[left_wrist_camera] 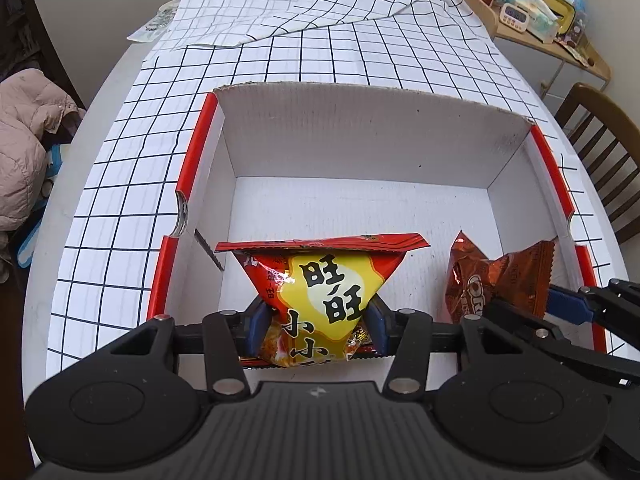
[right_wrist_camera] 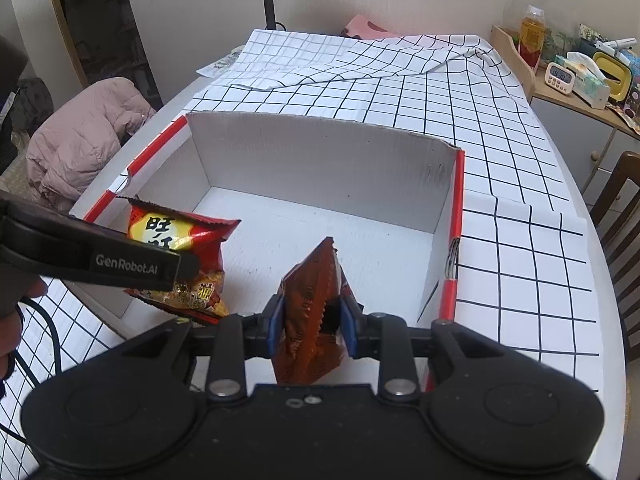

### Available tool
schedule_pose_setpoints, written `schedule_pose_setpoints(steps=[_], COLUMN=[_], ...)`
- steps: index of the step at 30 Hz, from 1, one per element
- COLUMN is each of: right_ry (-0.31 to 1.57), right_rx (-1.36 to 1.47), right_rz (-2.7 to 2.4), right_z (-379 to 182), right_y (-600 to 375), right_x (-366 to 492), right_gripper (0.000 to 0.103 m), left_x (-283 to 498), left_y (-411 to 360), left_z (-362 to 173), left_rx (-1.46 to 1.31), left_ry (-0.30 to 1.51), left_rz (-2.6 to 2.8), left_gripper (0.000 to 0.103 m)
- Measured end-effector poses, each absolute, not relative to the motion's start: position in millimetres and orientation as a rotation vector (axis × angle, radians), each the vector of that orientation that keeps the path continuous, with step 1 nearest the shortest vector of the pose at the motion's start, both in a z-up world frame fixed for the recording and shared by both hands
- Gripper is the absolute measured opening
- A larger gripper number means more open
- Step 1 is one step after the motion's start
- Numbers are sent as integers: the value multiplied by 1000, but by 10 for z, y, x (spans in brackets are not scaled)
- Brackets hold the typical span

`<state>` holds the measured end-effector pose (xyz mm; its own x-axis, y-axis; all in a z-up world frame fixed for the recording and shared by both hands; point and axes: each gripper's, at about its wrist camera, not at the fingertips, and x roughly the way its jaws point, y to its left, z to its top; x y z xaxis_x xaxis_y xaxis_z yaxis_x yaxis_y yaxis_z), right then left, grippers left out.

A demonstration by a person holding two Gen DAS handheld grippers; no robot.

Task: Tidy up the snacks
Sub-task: 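Carry both bags into the red box and open both tools, then move both tools back over the remaining snack pile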

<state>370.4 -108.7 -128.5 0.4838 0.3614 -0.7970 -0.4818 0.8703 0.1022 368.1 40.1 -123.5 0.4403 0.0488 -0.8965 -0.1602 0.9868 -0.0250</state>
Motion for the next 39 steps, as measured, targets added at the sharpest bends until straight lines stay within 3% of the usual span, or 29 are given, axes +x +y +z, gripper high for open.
schedule_pose_setpoints(steps=[3,6,14,21,39], right_ry=[927,923,873,807,692], right_rx=[-152,-145,-102,-67,-35], right_rz=[507,501,520,532,544], right_z=[-1269,-1228,-961,-667,-209], right_y=[-1080,-1094,-1183,-1283,-1508], right_x=[3694,3656,3427,3140,2323], right_gripper=[31,33,40,65,96], left_x=[3650,3600,3318,2992,2085], left_y=[403,413,390,364,315], left_z=[-1208,-1142,-865,-609,-158], left_rx=[-113,-111,-99,-98,-108], left_ry=[1105,1086,1019,965,854], left_rz=[129,126,90,69,7], left_gripper=[50,58,58,59,65])
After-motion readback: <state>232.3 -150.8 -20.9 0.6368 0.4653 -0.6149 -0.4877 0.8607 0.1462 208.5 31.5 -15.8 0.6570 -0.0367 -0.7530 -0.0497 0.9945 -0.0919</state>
